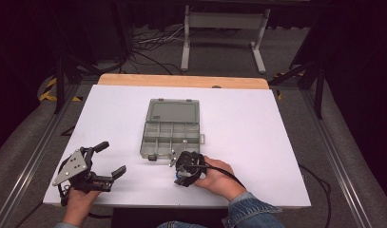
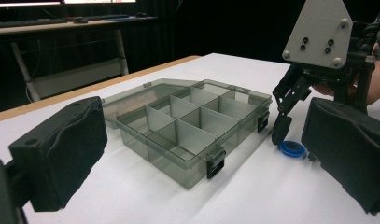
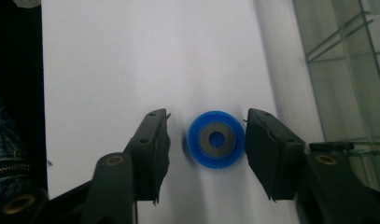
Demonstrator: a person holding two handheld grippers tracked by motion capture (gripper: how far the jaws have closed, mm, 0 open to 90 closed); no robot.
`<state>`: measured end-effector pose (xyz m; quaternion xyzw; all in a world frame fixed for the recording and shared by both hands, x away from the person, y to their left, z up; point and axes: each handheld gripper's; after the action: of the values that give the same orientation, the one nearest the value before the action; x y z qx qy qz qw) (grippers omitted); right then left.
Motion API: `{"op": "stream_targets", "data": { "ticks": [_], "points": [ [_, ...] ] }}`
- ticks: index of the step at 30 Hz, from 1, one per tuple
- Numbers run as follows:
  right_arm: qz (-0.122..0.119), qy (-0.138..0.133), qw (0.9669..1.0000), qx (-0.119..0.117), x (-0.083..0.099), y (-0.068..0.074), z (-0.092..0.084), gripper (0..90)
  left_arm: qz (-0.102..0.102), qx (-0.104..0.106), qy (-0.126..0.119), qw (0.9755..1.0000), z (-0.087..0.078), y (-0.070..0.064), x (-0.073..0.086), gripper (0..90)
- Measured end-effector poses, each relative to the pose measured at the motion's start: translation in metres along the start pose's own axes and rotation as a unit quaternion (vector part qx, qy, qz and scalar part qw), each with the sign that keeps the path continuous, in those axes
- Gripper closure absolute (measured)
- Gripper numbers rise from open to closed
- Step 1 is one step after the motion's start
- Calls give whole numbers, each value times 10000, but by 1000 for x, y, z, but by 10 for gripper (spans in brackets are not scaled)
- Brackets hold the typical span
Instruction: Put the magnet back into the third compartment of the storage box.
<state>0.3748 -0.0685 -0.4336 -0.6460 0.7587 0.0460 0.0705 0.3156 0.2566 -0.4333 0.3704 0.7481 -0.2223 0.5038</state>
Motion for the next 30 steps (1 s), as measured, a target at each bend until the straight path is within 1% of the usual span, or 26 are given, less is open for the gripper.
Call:
{"op": "stream_targets", "data": {
  "ticks": [2,4,6,12,13,14,15,16,17,18,19,21,23,26,30],
  "points": [
    [11,-25,10000,13,0,0,0,547,-27,15,-4,10000,0,0,0,9],
    [-7,-27,10000,9,0,0,0,583,-1,0,1,10000,0,0,0,9],
    [34,-3,10000,-20,0,1,-1,614,-1,2,2,10000,0,0,0,9],
    [-24,-33,10000,12,0,1,-1,618,0,2,2,10000,0,0,0,9],
    [-57,-74,10000,20,0,0,-2,619,-3,2,1,10000,0,0,0,9],
    [-11,-55,10000,-4,1,1,-3,619,-3,2,1,10000,0,0,0,9],
    [-12,-117,9999,34,1,0,-4,618,-2,1,0,10000,0,0,0,9],
    [-12,-117,9999,34,1,0,-4,618,-3,2,1,10000,0,0,0,9],
    [23,-152,9999,34,2,-1,-7,618,1,3,6,10000,0,0,0,9],
    [-7,-179,9998,20,2,-1,-8,618,-39,27,9,10000,0,-1,0,9],
    [71,-152,9999,-24,2,0,-10,618,-33,29,9,10000,0,-1,0,9],
    [37,-156,9999,-41,3,-1,-11,618,-38,28,6,10000,0,-1,0,9],
    [75,-191,9998,-32,3,0,-14,618,-35,29,8,10000,0,-1,0,9],
    [12,-234,9997,-45,2,0,-19,618,-36,23,9,10000,0,-1,0,9],
    [27,-268,9996,-53,2,-2,-25,618,-38,31,8,10000,0,0,0,9]
  ]
}}
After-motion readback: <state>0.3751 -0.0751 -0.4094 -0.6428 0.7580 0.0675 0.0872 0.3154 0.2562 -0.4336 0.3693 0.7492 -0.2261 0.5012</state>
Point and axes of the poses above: each handheld gripper's, and its own axes: z roughly forward along the jaws, x roughly out of its underside, y roughly to its left, and after that the axes turned 15 degrees about y, right-handed
